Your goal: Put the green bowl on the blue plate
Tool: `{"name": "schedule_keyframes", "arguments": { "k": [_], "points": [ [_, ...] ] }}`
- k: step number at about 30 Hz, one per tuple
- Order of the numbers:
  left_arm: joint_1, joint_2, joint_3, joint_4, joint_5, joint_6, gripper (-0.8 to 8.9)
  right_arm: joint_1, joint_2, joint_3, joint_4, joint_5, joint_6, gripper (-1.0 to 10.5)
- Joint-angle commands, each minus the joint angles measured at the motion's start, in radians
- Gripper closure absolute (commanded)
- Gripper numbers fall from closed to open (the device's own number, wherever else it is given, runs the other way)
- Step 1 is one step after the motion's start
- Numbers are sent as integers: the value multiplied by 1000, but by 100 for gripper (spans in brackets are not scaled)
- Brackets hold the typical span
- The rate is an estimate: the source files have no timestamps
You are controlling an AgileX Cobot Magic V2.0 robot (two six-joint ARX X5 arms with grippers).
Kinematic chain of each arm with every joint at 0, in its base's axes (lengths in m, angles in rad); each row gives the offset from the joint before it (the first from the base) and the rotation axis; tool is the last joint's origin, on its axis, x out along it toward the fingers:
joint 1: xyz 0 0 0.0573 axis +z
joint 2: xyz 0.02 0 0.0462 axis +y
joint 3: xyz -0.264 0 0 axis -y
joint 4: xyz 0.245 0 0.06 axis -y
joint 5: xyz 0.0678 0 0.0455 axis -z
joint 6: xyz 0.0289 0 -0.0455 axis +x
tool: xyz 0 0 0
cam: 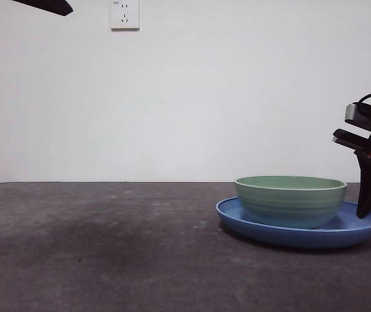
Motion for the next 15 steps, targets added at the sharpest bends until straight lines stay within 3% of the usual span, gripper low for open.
{"name": "schedule_keyframes", "arguments": {
  "k": [1,15],
  "points": [
    [-6,8,13,2,8,12,565,-1,20,13,19,-14,28,935],
    [-6,8,13,3,8,12,565,0,-98,16,31,-131,112,935]
  ]
}}
